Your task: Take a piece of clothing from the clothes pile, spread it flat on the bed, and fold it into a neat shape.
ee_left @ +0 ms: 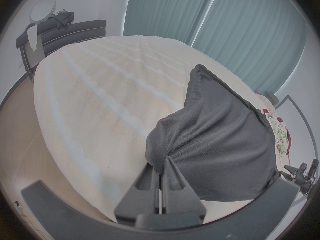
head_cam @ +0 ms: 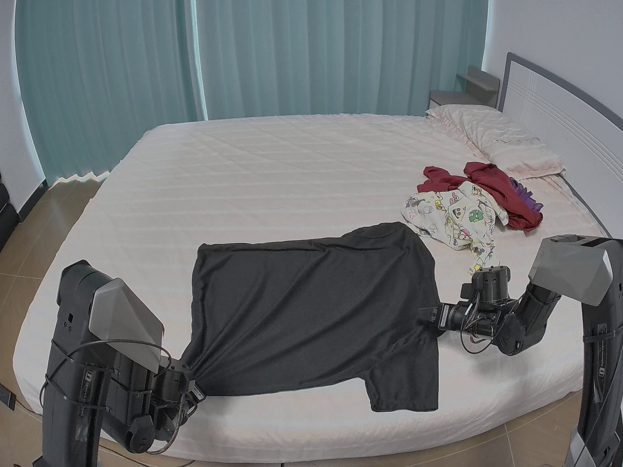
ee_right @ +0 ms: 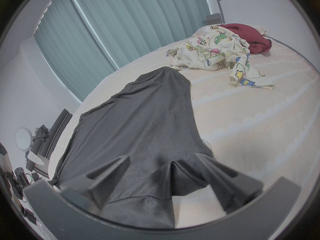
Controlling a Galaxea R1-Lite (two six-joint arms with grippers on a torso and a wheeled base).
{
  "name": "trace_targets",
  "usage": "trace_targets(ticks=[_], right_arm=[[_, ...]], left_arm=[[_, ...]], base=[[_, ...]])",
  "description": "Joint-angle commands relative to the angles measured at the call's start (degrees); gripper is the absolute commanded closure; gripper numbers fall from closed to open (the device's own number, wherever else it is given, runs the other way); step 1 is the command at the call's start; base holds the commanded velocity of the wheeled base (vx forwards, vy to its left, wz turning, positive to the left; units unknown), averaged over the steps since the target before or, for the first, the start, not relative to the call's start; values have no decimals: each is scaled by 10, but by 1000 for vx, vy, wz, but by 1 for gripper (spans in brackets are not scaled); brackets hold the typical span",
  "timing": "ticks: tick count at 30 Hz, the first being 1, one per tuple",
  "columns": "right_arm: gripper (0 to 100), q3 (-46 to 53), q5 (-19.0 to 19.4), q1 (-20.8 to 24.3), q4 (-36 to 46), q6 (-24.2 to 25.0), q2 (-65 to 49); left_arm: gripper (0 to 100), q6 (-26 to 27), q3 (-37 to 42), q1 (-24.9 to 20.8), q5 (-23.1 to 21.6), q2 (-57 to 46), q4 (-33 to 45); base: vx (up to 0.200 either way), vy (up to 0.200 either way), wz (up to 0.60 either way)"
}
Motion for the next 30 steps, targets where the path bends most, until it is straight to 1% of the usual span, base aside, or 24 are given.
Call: trace_targets(ticks=[1, 3, 6, 9, 10, 11, 12, 13, 14, 15, 17, 18, 19, 22, 23, 30], right_arm=[[0, 8, -3, -10, -1, 1, -9], [0, 23, -3, -26, -6, 1, -25], [0, 55, 3, -29, -7, 11, -52], [0, 148, 5, 0, -16, 34, -95], [0, 152, 5, 2, -17, 34, -96], [0, 185, 7, 17, -28, 43, -101], [0, 220, 9, 29, -49, 54, -103], [0, 263, 12, 46, -90, 69, -102], [0, 266, 12, 48, -95, 70, -101], [0, 308, 15, 69, -157, 88, -90], [0, 308, 15, 69, -157, 88, -90], [0, 348, 13, 83, -223, 102, -62], [0, 371, 11, 91, -260, 104, -36], [0, 415, 11, 101, -326, 105, 4], [0, 424, 11, 103, -337, 103, 17], [0, 433, 14, 110, -333, 106, 25]], left_arm=[[100, 0, 1, 0, 0, 3, -9], [100, 0, 1, 0, 0, 3, -9], [100, 0, 1, 0, 0, 3, -9], [100, 0, 1, 0, 0, 3, -9], [100, 0, 1, 0, 0, 3, -9], [100, 0, 1, 0, 0, 3, -9], [100, 0, 1, 0, 0, 3, -9], [100, 0, 1, 0, 0, 4, -9], [100, 0, 1, 0, 0, 3, -9], [100, 0, 1, 0, 0, 4, -9], [100, 0, 1, 0, 0, 4, -9], [100, 0, 1, 0, 0, 4, -9], [100, 0, 0, 0, 0, 4, -9], [100, 0, 0, 0, 0, 4, -9], [100, 0, 0, 0, 0, 4, -9], [100, 0, 0, 0, 0, 4, -9]], base=[[0, 0, 0], [0, 0, 0], [0, 0, 0], [0, 0, 0], [0, 0, 0], [0, 0, 0], [0, 0, 0], [0, 0, 0], [0, 0, 0], [0, 0, 0], [0, 0, 0], [0, 0, 0], [0, 0, 0], [0, 0, 0], [0, 0, 0], [0, 0, 0]])
